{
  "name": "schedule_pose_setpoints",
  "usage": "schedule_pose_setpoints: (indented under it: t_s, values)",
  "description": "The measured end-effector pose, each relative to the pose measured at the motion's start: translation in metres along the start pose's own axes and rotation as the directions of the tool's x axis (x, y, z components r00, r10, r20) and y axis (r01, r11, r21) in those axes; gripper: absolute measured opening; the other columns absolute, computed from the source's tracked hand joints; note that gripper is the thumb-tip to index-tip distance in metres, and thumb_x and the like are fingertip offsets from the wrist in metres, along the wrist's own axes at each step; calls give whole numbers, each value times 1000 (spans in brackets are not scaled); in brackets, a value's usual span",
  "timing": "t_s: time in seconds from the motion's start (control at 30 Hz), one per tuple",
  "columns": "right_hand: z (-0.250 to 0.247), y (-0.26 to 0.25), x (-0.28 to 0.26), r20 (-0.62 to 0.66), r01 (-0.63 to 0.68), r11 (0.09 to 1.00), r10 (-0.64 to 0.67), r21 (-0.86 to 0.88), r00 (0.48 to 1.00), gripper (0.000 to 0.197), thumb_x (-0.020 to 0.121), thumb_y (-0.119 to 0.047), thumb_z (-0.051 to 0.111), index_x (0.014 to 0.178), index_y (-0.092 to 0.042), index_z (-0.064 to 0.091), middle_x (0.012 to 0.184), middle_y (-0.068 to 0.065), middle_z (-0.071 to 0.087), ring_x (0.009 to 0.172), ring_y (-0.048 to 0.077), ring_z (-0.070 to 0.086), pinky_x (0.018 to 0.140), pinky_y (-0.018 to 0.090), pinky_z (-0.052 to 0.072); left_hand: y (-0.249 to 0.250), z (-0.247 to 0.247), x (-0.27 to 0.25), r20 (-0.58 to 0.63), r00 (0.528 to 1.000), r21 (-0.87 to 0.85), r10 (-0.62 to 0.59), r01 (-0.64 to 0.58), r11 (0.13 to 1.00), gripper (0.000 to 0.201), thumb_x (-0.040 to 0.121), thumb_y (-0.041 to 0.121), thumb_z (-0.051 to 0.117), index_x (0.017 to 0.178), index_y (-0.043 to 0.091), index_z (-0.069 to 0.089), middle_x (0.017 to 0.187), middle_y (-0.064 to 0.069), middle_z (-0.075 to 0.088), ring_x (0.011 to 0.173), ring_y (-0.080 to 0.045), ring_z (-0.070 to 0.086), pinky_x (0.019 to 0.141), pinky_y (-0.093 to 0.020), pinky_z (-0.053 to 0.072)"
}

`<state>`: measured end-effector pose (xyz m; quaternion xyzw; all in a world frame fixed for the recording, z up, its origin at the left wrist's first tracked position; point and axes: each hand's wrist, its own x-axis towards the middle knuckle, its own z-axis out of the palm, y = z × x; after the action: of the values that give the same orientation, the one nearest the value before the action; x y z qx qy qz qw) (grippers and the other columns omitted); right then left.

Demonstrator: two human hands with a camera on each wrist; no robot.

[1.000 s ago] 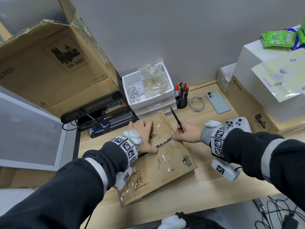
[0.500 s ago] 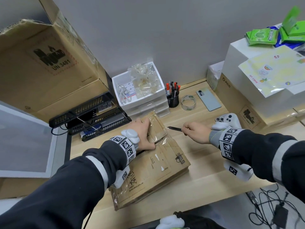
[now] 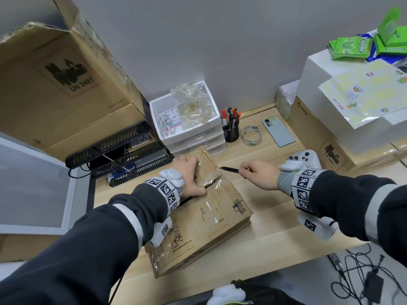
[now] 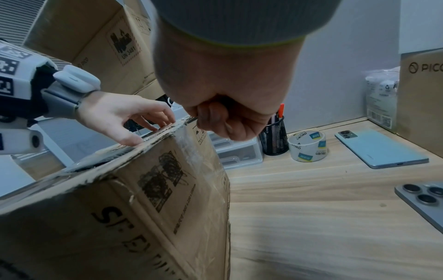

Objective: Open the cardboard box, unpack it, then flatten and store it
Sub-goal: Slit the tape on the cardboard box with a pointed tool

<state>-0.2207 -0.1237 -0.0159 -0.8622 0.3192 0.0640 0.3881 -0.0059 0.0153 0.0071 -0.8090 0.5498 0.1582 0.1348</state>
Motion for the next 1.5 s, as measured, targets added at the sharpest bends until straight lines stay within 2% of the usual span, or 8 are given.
schedule_pose_setpoints:
  t_s: [0.13,0.37,0.7,0.83,1.0,1.13,1.43,1.5]
  values:
    - [-3,-6,-3,-27,7,998,-9,-58,1000,31,101,-26,44,79,-9,57,61,-5,45,52,6,36,46,21,22,-1,2,3,4,1000,-25,-13,13,1000,76,51,68,66,107,23,42,95,-4,48,86,-24,51,71,-40,57]
    - [-7,-5,-9,14,-1,999,2,-53,1000,34,98,-27,48,84,-1,65,69,4,54,55,10,41,48,24,29,-1,1,6,2,1000,-9,-18,18,1000,79,50,70,66,108,22,44,95,-5,49,83,-24,52,70,-39,57]
    - [-2,5,-11,8,15,999,-15,-36,1000,37,96,-28,50,77,2,60,63,3,49,56,15,40,48,27,28,0,3,5,-7,1000,-19,-29,29,999,76,49,70,67,103,24,41,94,-4,47,80,-21,52,61,-32,50]
    - [-1,6,-10,13,18,999,-17,-32,1000,36,96,-28,50,75,0,60,62,2,49,55,15,41,48,27,29,1,7,5,-36,998,-40,-54,52,998,85,49,73,67,111,22,40,102,-6,45,89,-24,49,69,-34,50]
    - [4,9,-9,11,35,999,-35,-16,999,35,96,-26,51,72,-3,61,62,3,51,56,15,42,50,27,32,1,17,4,-88,995,12,-57,58,998,116,38,100,55,121,21,35,108,-5,41,94,-23,45,82,-39,50]
    - [5,8,-10,12,56,998,-56,-20,998,37,95,-24,51,60,-13,49,61,3,48,55,14,39,48,25,29,1,17,6,-91,994,23,-64,66,998,119,34,103,52,119,21,37,106,-7,43,93,-23,45,83,-40,50]
    - [-1,12,-23,51,33,999,-32,-28,998,34,95,-25,51,64,-11,50,53,-3,41,45,9,33,43,21,26,2,18,5,-97,993,34,-68,71,997,126,35,102,52,129,19,37,110,-8,43,98,-23,43,84,-37,46]
    - [-1,14,-25,75,24,999,-23,-21,997,34,95,-26,51,64,-13,49,53,-3,44,45,10,36,46,25,30,3,17,4,-92,993,28,-71,74,997,125,36,101,55,130,19,37,111,-8,43,99,-23,43,83,-36,45]
